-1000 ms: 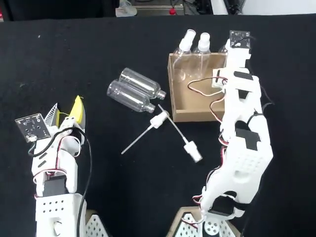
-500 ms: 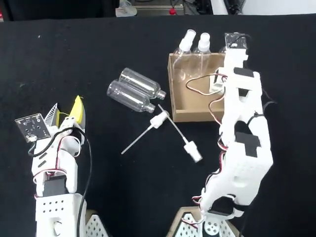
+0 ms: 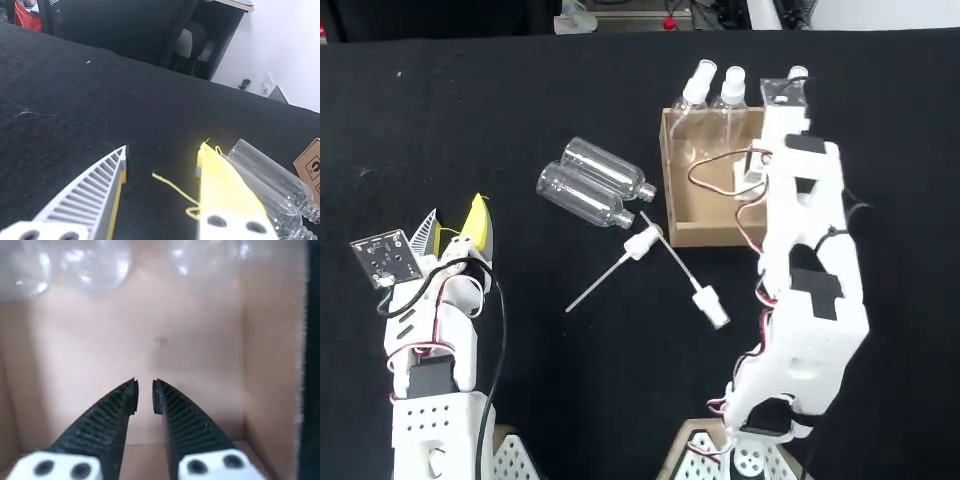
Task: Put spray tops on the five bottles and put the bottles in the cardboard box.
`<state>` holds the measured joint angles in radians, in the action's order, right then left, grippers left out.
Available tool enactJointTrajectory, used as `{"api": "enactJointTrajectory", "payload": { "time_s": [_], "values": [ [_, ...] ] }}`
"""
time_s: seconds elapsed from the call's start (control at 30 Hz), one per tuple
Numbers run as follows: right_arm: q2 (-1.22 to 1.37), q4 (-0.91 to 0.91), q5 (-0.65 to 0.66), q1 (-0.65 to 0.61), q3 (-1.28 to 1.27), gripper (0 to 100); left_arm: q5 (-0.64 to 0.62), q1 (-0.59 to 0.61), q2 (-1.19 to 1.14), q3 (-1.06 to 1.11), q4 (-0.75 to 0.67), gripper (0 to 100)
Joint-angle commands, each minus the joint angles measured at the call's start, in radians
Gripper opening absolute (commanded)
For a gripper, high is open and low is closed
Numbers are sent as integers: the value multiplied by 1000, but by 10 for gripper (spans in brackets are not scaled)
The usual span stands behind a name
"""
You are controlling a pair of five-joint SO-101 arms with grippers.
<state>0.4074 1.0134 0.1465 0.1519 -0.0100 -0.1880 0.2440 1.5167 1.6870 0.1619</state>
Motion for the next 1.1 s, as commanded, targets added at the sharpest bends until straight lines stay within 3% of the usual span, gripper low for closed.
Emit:
{"api": "enactJointTrajectory", "payload": {
  "time_s": [0.0, 0.27, 0.7, 1.07],
  "values": [
    [-73, 6, -3, -57, -7, 34, -3, 7, -2, 21, -23, 223],
    [-73, 8, -95, -83, -4, 34, -3, 7, 2, 21, -23, 223],
    [-76, 9, -101, -60, -1, 34, -3, 7, 0, 21, -23, 223],
    [-343, 21, -101, -55, -117, 34, -3, 7, -2, 21, -23, 223]
  ]
}}
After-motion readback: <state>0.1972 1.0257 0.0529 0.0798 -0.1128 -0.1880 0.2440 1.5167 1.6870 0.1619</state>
